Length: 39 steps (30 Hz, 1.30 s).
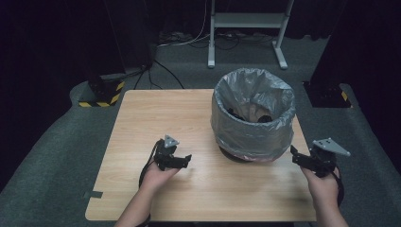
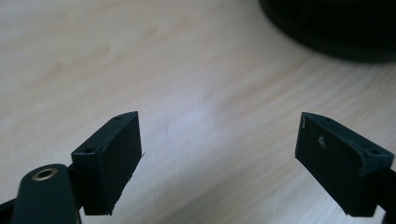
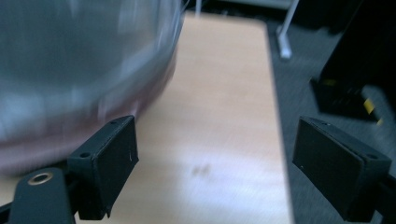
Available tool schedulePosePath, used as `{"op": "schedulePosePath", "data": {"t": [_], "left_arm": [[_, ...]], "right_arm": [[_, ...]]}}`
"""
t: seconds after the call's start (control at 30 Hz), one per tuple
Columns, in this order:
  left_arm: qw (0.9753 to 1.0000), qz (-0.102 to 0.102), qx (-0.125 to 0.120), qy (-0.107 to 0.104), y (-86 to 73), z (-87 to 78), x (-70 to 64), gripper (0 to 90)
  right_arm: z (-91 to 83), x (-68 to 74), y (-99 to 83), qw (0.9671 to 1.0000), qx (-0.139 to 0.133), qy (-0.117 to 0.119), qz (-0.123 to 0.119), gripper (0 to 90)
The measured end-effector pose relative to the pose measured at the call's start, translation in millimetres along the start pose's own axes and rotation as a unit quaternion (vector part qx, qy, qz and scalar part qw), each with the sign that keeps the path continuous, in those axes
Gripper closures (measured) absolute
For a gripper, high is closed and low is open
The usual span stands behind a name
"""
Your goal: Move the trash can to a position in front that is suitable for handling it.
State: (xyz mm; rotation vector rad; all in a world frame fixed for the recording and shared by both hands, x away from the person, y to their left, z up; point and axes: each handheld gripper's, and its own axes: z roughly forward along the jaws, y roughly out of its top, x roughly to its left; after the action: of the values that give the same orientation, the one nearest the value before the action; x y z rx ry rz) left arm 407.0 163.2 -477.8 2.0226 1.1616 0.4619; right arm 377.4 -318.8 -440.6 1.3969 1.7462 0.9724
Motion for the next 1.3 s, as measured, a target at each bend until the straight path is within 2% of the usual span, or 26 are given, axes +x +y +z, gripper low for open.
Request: {"op": "schedulePosePath", "data": {"t": [0.1,0.13,0.17,0.27,0.3,0.33,0.37,0.47,0.53,0.57,0.63,0.73,0.8,0.87,0.9,1.0,1.17,1.3], "left_arm": [[0.9998,-0.011,-0.013,-0.005,27.7,-1.6,-2.6,14.7],[0.9998,-0.011,-0.013,-0.005,27.7,-1.6,-2.6,14.5],[0.9996,-0.011,-0.026,0.008,47.2,-0.8,-2.9,14.5],[0.9986,-0.025,-0.044,0.013,77.9,3.8,-2.1,14.5],[0.9984,-0.022,-0.05,0.015,88.0,6.2,-1.3,14.5],[0.9984,-0.022,-0.05,0.015,88.0,6.2,-1.3,14.5],[0.9979,-0.017,-0.056,0.028,106.8,12.4,-1.1,14.5],[0.9975,-0.012,-0.059,0.037,129.8,24.0,1.1,14.9],[0.9963,-0.003,-0.059,0.062,140.4,30.3,0.9,15.1],[0.9962,-0.008,-0.061,0.062,144.8,33.5,1.6,15.2],[0.9964,-0.025,-0.065,0.048,151.1,40.9,1.7,15.2],[0.9951,-0.037,-0.088,0.026,153.7,48.5,-2.1,15.4],[0.9954,-0.026,-0.09,0.02,154.2,52.0,-6.1,16.0],[0.9956,-0.022,-0.092,0.006,155.4,53.4,-10.3,16.0],[0.9957,-0.018,-0.09,0.009,156.1,53.1,-12.1,17.0],[0.9961,-0.027,-0.084,0.002,156.7,52.1,-13.9,20.4],[0.9966,-0.017,-0.081,-0.002,155.3,48.2,-18.1,25.4],[0.9966,-0.015,-0.08,-0.003,151.9,43.9,-19.1,26.3]], "right_arm": [[2.5,-4.5,18.2,0.9999,-0.013,0.003,0.004,14.5],[4.9,-5.7,24.7,0.9999,-0.016,0.002,-0.001,14.4],[7.5,-6.6,31.1,0.9998,-0.017,0.001,-0.002,14.4],[18.1,-10.6,49.4,0.9997,-0.023,0.004,0.006,14.5],[21.4,-11.2,54.8,0.9995,-0.03,0.005,0.012,14.4],[24.6,-11.0,59.8,0.9992,-0.036,0.004,0.014,14.4],[28.7,-10.8,65.4,0.999,-0.041,0.001,0.016,14.5],[39.8,-12.4,74.6,0.9987,-0.046,-0.004,0.023,14.6],[48.0,-12.8,80.1,0.999,-0.043,-0.01,0.012,14.6],[50.9,-12.8,82.5,0.9989,-0.044,-0.012,0.007,14.7],[56.0,-12.7,87.8,0.9986,-0.052,-0.005,0.007,14.9],[64.0,-10.7,93.0,0.9989,-0.046,0.003,-0.007,14.9],[68.5,-12.6,94.5,0.9993,-0.026,0.024,0.008,14.9],[70.6,-12.3,94.2,0.9988,-0.025,0.042,0.008,14.9],[71.1,-10.8,94.3,0.9984,-0.027,0.049,0.003,14.9],[71.6,-4.4,94.2,0.9978,-0.031,0.058,-0.008,18.0],[68.3,0.3,88.5,0.9964,-0.044,0.069,0.021,30.9],[64.0,4.5,86.1,0.9962,-0.051,0.069,0.015,35.6]]}}
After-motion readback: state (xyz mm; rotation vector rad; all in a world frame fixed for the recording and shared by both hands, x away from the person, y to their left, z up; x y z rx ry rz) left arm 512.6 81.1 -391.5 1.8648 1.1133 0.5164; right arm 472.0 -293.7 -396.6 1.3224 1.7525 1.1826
